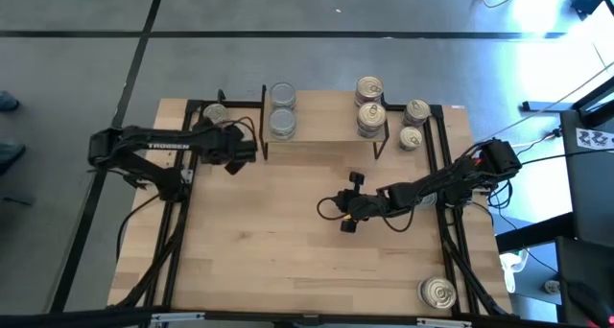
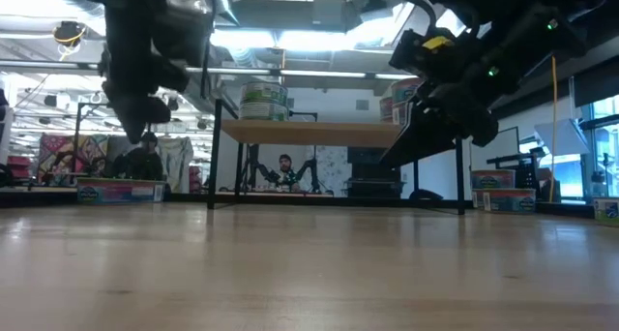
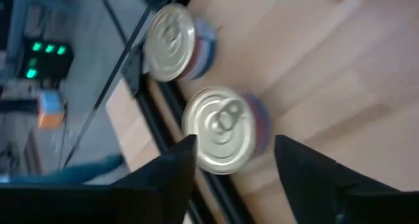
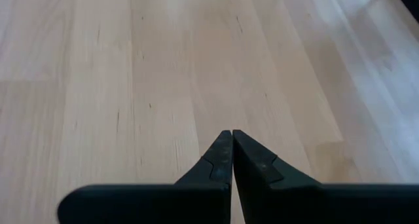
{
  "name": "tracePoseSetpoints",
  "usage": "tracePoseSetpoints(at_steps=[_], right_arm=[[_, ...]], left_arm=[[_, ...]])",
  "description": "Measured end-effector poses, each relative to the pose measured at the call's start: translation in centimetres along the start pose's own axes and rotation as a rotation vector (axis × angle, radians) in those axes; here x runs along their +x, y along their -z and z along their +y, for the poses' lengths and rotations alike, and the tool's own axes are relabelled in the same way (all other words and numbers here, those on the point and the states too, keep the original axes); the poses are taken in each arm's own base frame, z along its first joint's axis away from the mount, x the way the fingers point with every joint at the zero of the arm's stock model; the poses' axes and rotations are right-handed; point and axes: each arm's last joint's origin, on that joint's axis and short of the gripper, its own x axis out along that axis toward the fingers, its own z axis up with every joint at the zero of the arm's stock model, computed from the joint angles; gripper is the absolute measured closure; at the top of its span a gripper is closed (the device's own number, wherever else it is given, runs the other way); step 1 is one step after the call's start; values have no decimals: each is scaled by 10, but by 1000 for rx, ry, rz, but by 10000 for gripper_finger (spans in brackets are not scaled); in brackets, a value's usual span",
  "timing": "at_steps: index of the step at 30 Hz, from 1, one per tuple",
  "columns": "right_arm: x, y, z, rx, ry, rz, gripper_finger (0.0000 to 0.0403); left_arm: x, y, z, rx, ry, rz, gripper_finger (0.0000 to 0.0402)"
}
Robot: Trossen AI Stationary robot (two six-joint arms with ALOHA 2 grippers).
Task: Stack canned seafood by type on shelf
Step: Put the blue pink tuna can on the shelf aligned with the other blue pink tuna can
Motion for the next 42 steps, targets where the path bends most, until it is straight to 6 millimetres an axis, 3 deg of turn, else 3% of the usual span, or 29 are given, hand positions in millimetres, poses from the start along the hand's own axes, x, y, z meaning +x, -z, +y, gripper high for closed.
tracePoseSetpoints(at_steps=[9,19,30,37,42], right_arm=[[0,0,0,2,15,-3,388],[0,0,0,25,16,-2,388],[0,0,0,26,16,-1,388],[0,0,0,26,16,-1,388],[0,0,0,25,16,0,388]], left_arm=[[36,-17,1,48,-140,104,316],[70,-26,-3,65,-183,216,393],[71,-26,-5,77,-178,226,394],[73,-8,-12,121,-184,260,397],[73,-11,-14,127,-169,242,400]])
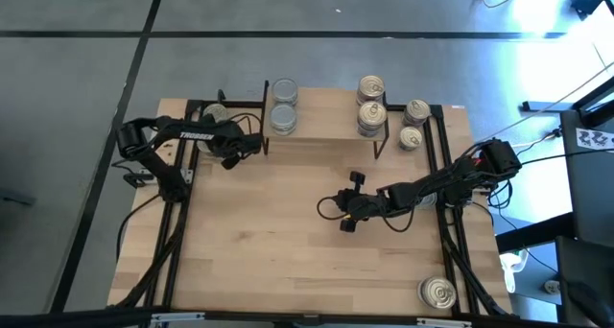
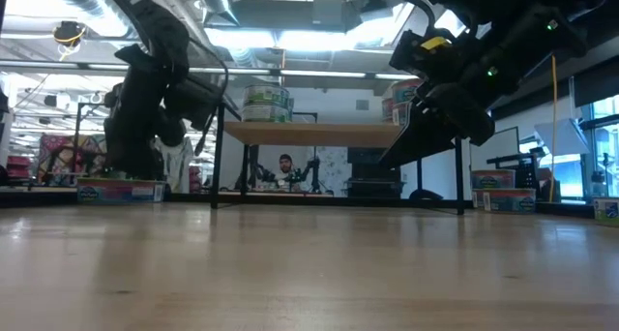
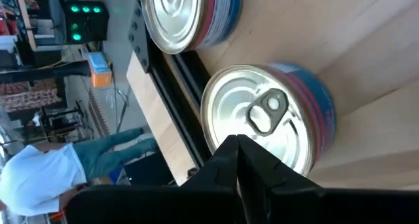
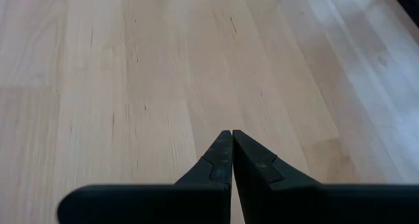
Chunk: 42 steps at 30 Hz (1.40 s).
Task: Stack canned seafood by type on shelf
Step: Put the blue pink tuna can on the shelf aligned with the other blue pink tuna can
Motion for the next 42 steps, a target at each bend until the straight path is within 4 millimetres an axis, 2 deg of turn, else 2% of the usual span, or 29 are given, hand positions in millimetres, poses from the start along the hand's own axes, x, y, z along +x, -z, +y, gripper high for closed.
tracePoseSetpoints(at_steps=[9,18,36,42], right_arm=[[0,0,0,1,-1,-2,388],[0,-1,0,3,-1,-6,388],[0,-1,0,35,-2,-6,388],[0,-1,0,37,-2,-6,388]], left_arm=[[6,-1,5,-14,-5,27,400],[11,-3,-5,53,86,38,398],[10,-4,-8,97,148,41,398],[2,-3,-14,117,166,4,398]])
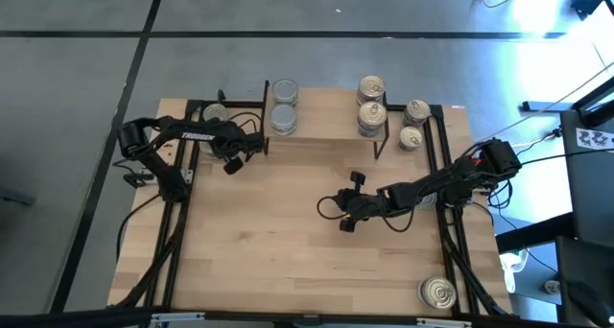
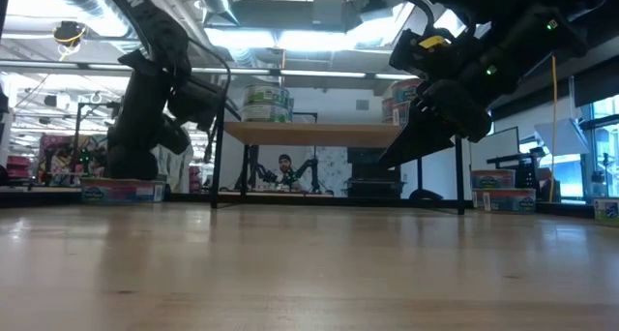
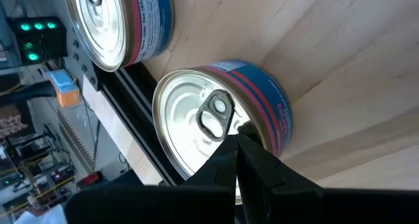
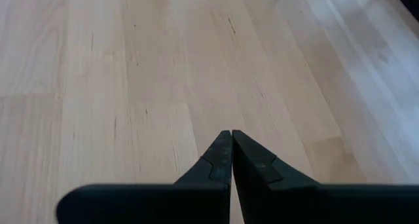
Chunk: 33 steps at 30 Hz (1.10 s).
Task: Stack canned seafood by type on shelf
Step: Put the blue pink tuna can on the shelf aligned with the other blue pink tuna can
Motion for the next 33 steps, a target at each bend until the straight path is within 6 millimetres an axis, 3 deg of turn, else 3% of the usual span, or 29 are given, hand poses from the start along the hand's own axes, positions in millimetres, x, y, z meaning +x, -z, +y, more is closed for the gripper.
tracePoseSetpoints(at_steps=[22,33], right_arm=[[0,0,0,-1,0,1,388],[0,0,0,-1,0,1,388]], left_arm=[[-31,18,-42,202,-9,-145,398],[-58,31,-68,290,53,-240,398]])
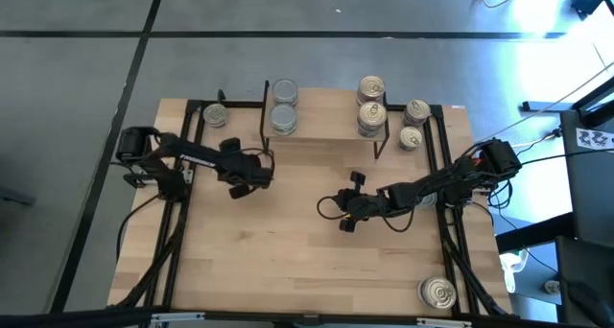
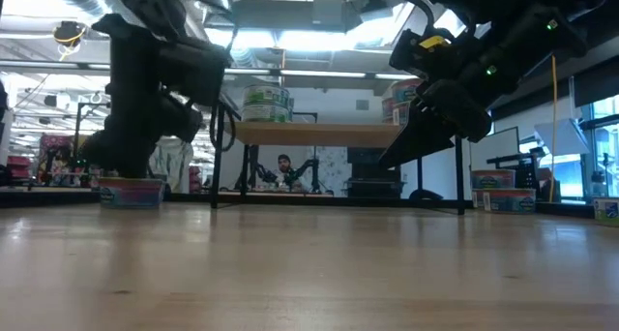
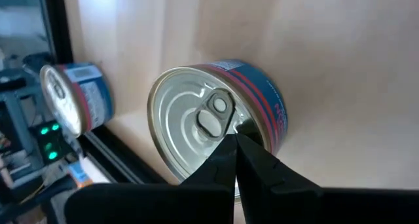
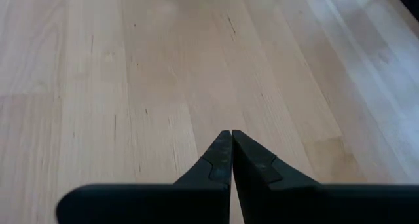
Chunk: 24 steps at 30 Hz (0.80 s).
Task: Stack canned seafood by type on shelf
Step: Put the blue pink tuna can on the shelf aligned with the other blue pink tuna can
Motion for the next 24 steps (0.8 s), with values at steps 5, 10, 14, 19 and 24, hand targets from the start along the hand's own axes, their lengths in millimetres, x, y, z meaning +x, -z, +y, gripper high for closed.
tracePoseSetpoints(at_steps=[5,10,14,19,24], right_arm=[[0,0,0,-9,1,5,388],[0,1,0,-21,2,13,388],[0,3,-1,-29,5,28,388],[-2,6,-1,-41,-17,68,388],[-5,7,-1,-48,-71,102,388]], left_arm=[[-15,0,-14,46,36,-60,398],[-31,-3,-29,79,73,-149,398],[-42,-8,-41,103,132,-243,398],[-53,-18,-54,65,243,-395,398],[-63,-28,-64,22,342,-528,398]])
